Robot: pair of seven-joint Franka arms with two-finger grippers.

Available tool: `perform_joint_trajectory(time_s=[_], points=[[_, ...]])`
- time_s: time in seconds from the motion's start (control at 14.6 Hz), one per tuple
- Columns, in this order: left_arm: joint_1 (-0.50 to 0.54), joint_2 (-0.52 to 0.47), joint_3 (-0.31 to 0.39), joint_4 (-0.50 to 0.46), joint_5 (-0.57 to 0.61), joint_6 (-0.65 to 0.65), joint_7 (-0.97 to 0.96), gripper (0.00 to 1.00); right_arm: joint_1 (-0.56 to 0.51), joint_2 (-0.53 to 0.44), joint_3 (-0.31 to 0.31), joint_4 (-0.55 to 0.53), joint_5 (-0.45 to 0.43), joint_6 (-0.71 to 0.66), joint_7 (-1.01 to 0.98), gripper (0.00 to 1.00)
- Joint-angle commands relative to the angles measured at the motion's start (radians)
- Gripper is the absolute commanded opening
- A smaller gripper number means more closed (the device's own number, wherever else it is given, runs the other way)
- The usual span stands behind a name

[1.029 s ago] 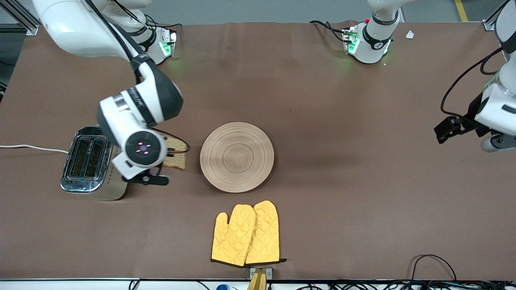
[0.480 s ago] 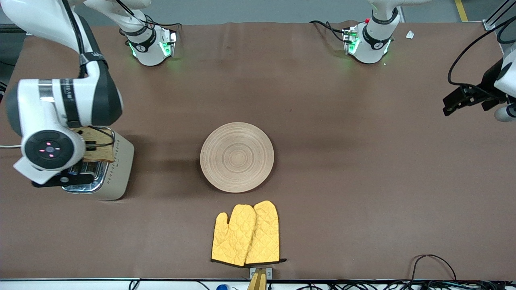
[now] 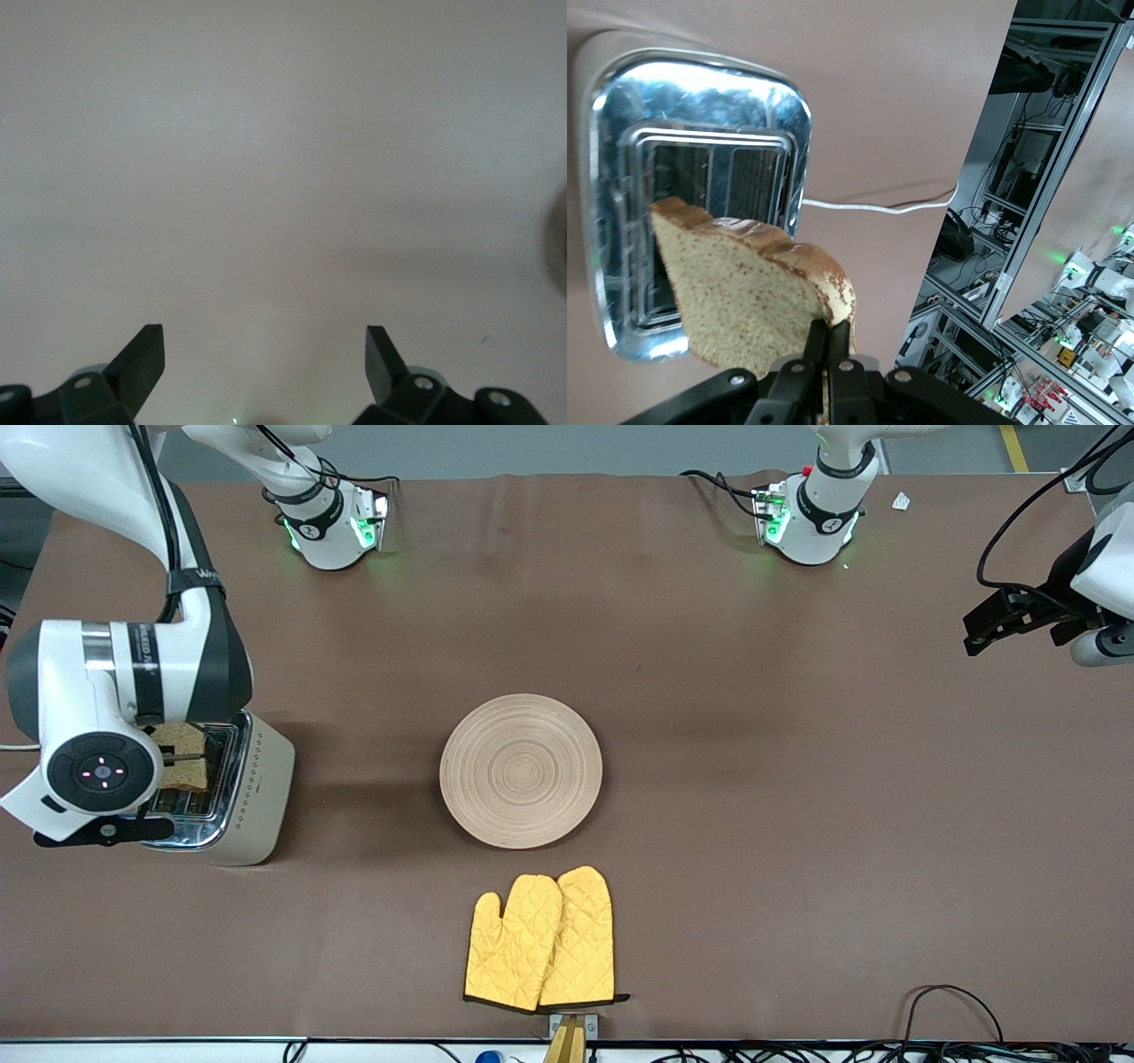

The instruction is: Move plate and put bread in toaster

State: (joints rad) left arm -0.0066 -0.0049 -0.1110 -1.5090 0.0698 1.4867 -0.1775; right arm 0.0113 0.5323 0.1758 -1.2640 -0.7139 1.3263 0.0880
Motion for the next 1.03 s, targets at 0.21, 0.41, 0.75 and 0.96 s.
perform_joint_trajectory(time_s=[0.21, 0.41, 0.75, 0.96], points=[[0.005, -0.018, -0.003, -0.01, -0.044, -0.022, 0.012, 1.0, 0.007, 0.009, -0.013, -0.063, -0.009, 0.072, 0.139, 0.01], [0.004, -0.026, -0.006, -0.01, -0.044, -0.029, 0.01, 1.0, 0.009, 0.035, -0.013, -0.061, 0.079, 0.1, 0.211, 0.01], [-0.001, -0.04, -0.006, -0.01, -0.044, -0.078, 0.024, 1.0, 0.006, 0.055, -0.007, -0.054, 0.157, 0.139, 0.341, 0.67], [-0.004, -0.04, -0.006, -0.008, -0.042, -0.079, 0.023, 1.0, -0.013, -0.021, -0.016, -0.049, 0.276, 0.137, 0.276, 1.0]])
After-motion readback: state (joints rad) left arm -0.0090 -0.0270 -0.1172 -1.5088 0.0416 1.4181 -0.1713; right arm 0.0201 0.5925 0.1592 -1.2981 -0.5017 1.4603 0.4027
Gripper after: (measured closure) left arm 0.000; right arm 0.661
